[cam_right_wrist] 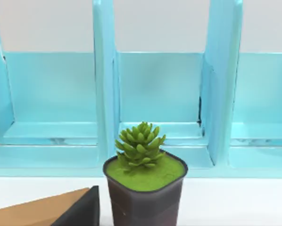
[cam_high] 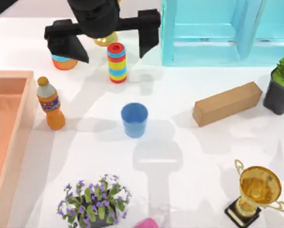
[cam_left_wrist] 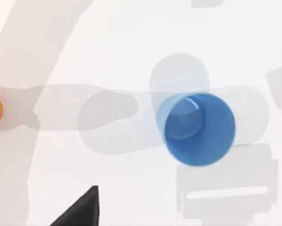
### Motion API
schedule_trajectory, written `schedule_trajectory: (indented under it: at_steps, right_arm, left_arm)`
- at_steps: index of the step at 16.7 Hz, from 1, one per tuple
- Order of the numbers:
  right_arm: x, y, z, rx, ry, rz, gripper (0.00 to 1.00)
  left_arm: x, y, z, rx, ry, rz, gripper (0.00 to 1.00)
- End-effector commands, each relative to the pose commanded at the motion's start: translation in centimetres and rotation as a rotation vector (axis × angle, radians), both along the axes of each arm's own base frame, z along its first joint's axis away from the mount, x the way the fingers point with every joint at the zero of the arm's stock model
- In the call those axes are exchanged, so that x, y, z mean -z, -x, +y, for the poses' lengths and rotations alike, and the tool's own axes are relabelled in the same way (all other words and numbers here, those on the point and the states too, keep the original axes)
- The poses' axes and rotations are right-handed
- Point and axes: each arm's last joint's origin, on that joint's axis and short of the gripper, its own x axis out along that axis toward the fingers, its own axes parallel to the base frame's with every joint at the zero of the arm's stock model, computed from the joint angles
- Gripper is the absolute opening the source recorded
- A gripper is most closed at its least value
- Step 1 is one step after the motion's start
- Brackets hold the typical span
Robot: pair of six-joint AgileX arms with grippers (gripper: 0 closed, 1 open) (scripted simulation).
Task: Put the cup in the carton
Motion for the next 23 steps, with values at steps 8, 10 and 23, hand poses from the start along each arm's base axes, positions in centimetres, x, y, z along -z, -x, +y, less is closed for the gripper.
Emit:
schedule_trajectory:
  at_steps: [8,10,23]
  right_arm:
    - [0.0,0.0,0.0,0.0,0.0,0.0,1.0]
    - [0.0,0.0,0.0,0.0,0.0,0.0,1.0]
    - [0.0,0.0,0.0,0.0,0.0,0.0,1.0]
  left_arm:
    - [7.0,-2.8,-7.6,-0.01,-0.138,0.231,1.0]
    - [7.4,-2.8,-8.0,-0.011,-0.146,0.242,1.0]
    - [13.0,-3.3,-8.2,-0.011,-0.146,0.242,1.0]
